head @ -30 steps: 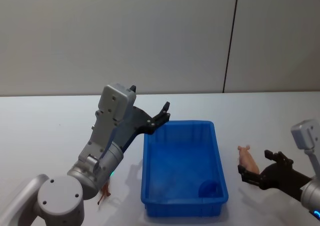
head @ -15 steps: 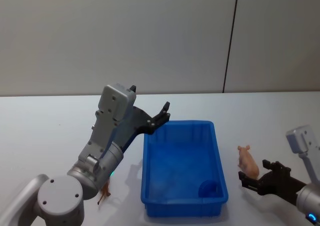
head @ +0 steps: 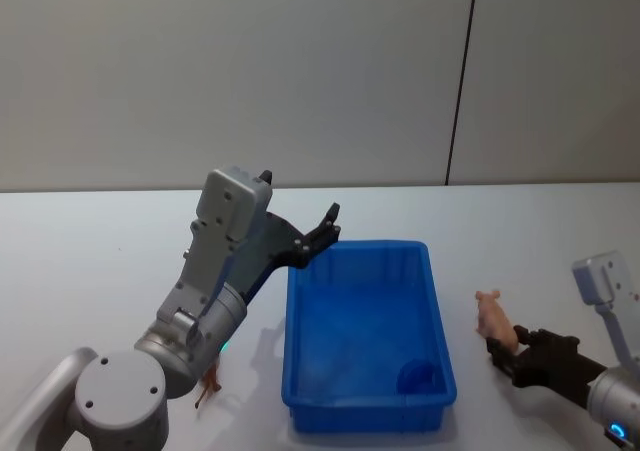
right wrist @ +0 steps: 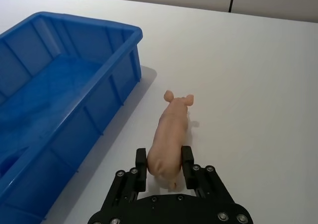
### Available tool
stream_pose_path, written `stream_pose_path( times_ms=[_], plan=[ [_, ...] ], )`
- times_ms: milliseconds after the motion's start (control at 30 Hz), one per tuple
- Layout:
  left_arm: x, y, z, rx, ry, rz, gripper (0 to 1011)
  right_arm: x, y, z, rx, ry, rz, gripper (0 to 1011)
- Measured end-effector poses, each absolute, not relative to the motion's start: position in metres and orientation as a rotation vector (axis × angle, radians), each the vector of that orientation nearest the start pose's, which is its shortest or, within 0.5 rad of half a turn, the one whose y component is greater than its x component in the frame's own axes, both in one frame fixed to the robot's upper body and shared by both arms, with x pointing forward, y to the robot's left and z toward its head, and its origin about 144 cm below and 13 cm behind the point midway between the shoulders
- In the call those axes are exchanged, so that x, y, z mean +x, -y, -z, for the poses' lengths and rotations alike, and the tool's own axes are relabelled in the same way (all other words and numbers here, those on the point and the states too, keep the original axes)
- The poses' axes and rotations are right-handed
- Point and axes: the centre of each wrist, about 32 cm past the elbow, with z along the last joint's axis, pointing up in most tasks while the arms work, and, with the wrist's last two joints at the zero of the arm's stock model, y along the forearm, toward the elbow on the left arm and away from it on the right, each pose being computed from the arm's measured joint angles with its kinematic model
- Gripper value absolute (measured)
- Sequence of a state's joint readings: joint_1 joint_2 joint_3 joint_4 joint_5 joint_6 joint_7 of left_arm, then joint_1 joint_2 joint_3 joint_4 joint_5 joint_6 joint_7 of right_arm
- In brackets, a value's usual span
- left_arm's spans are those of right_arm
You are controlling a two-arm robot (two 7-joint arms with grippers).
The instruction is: Pick up the two dolls from the table and place them into the box.
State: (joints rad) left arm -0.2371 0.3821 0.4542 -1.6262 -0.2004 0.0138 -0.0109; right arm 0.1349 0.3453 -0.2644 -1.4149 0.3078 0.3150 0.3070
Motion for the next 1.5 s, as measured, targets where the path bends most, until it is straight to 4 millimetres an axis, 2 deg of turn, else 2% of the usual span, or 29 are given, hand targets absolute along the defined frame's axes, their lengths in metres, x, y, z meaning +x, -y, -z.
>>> stream_pose_path(
  times_ms=[133,467,900,1233,1400,1500],
  plan=[
    [0.492,-0.198,-1.204,0.061,0.268,-1.124,1001,0.488,0.266,-1.127,-0.323,-0.281,1.067,378],
    [0.492,-0.198,-1.204,0.061,0.268,-1.124,1001,0.488,0.266,-1.139,-0.245,-0.214,1.078,378],
    [0.492,-0.198,-1.204,0.061,0.268,-1.124,1001,0.489,0.261,-1.166,-0.140,-0.093,1.005,378],
    [0.492,-0.198,-1.204,0.061,0.268,-1.124,1001,0.489,0.246,-1.181,-0.107,-0.042,0.880,378],
    [0.492,-0.198,-1.204,0.061,0.268,-1.124,1001,0.489,0.233,-1.184,-0.117,-0.039,0.801,378],
    [0.492,-0.198,-1.204,0.061,0.268,-1.124,1001,0.490,0.223,-1.184,-0.135,-0.047,0.759,438]
  ],
)
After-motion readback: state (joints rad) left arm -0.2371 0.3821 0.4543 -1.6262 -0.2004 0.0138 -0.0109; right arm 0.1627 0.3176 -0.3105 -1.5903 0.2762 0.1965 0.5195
